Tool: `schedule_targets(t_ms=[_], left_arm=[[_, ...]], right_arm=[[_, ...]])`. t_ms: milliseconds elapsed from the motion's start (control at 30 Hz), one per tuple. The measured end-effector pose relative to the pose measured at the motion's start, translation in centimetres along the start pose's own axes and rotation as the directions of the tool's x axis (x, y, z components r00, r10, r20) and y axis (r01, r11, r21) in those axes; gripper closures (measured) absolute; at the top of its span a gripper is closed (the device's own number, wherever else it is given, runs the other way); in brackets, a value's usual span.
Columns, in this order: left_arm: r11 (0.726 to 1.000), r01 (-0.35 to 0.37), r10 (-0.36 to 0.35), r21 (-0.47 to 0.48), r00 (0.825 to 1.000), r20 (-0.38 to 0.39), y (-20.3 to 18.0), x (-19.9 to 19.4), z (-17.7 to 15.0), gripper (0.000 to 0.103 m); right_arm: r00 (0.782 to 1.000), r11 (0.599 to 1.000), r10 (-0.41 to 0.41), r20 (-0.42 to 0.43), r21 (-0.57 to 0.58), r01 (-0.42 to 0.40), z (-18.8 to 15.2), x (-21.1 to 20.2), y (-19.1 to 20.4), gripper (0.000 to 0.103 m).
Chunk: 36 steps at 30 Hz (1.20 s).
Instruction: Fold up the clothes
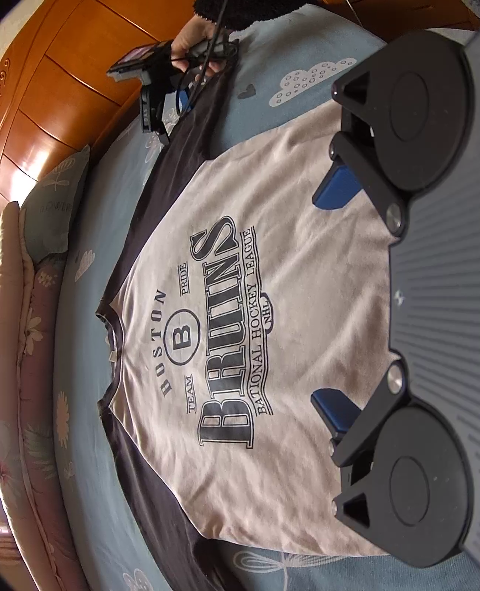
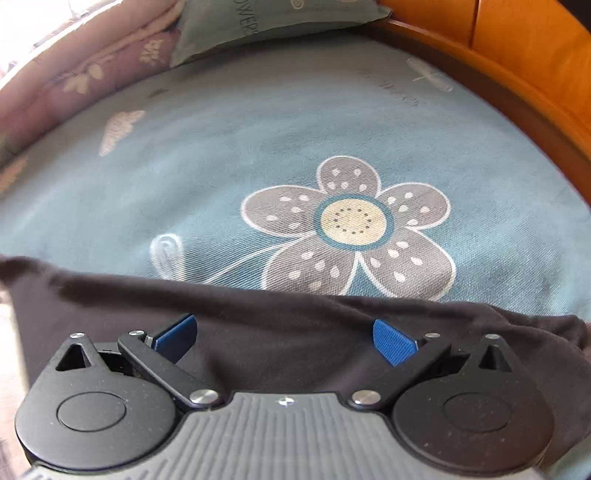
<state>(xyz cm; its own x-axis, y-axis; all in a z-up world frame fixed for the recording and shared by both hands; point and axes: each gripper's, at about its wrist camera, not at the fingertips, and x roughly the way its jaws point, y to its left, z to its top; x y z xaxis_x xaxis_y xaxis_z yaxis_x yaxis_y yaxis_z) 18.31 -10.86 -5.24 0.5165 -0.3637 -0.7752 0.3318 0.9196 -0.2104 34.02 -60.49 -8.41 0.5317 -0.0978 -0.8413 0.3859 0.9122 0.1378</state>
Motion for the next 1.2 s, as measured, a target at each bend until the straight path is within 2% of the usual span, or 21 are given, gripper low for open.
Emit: schedule_targets(t_ms=[67,133,233,333,400,467,533,667,767,900,1033,1067,1133,1200], left_arm=[[1.0,-0.004,0.004,0.003,1.0,-0.005,-0.1,0.2,0.1,0.001],[1.0,-0.009,0.009,0.007,1.0,-0.011,-0.2,0.4,0.1,0.001],[1.0,-0.016,0.017,0.007,0.999,-0.03,-0.4,0.9,0.0,0.001],[1.0,-0.019,0.02,0.015,0.999,-0.042,-0.8,0.9,-0.2,0.001],[1.0,-0.02,0.021,0.022,0.999,-0.043,-0.9,0.7,-0.2,0.001],[0.999,-0.029,0.03,0.02,0.999,-0.04,-0.9,0.5,-0.2,0.001],[0.999,-0.035,0.035,0.014,0.999,-0.041,-0.8,0.4,-0.1,0.001],[0.999,-0.031,0.032,0.018,0.998,-0.051,-1.0,0.5,-0.2,0.001],[0.999,-0.026,0.028,0.022,0.998,-0.05,-1.2,0.6,-0.2,0.001],[1.0,-0.023,0.024,0.02,0.998,-0.058,-1.3,1.2,-0.2,0.001],[0.999,-0.013,0.015,0.031,0.997,-0.071,-1.7,1.5,-0.4,0.001],[0.999,-0.012,0.015,0.035,0.997,-0.073,-1.7,1.4,-0.5,0.001],[0.999,-0.015,0.017,0.03,0.997,-0.072,-1.6,1.4,-0.5,0.001],[1.0,-0.018,0.019,0.026,0.997,-0.071,-1.5,1.3,-0.4,0.001]], right_arm=[[1.0,0.999,0.027,0.01,-0.019,-0.027,-0.6,-2.1,-1.1,0.0],[1.0,1.0,0.017,0.021,-0.024,-0.016,-1.3,-3.3,-2.4,0.0],[1.0,1.0,-0.003,-0.028,0.026,0.003,-2.0,-2.6,-5.5,0.0],[0.998,0.998,-0.03,0.056,0.051,0.027,-2.3,-2.4,-8.7,0.0],[0.996,0.982,-0.034,0.079,0.187,0.019,-1.9,-3.0,-10.7,0.0],[0.995,0.96,-0.015,0.102,0.279,-0.014,-2.0,-4.2,-11.2,0.0],[0.992,0.969,0.014,0.122,0.245,-0.044,-2.3,-5.2,-10.3,0.0],[0.996,0.981,0.006,0.092,0.195,-0.024,-3.1,-5.1,-10.8,0.0],[0.992,0.959,0.034,0.123,0.277,-0.068,-3.8,-6.2,-13.4,0.0],[0.974,0.946,0.064,0.218,0.297,-0.128,-4.2,-8.2,-15.0,0.0],[0.987,0.936,0.061,0.149,0.335,-0.108,-3.9,-5.3,-16.6,0.0],[0.981,0.942,0.06,0.182,0.316,-0.116,-3.8,-5.3,-16.5,0.0],[0.985,0.938,0.054,0.163,0.331,-0.106,-3.4,-5.5,-16.3,0.0],[0.978,0.932,0.065,0.199,0.337,-0.131,-3.4,-6.6,-15.9,0.0]])
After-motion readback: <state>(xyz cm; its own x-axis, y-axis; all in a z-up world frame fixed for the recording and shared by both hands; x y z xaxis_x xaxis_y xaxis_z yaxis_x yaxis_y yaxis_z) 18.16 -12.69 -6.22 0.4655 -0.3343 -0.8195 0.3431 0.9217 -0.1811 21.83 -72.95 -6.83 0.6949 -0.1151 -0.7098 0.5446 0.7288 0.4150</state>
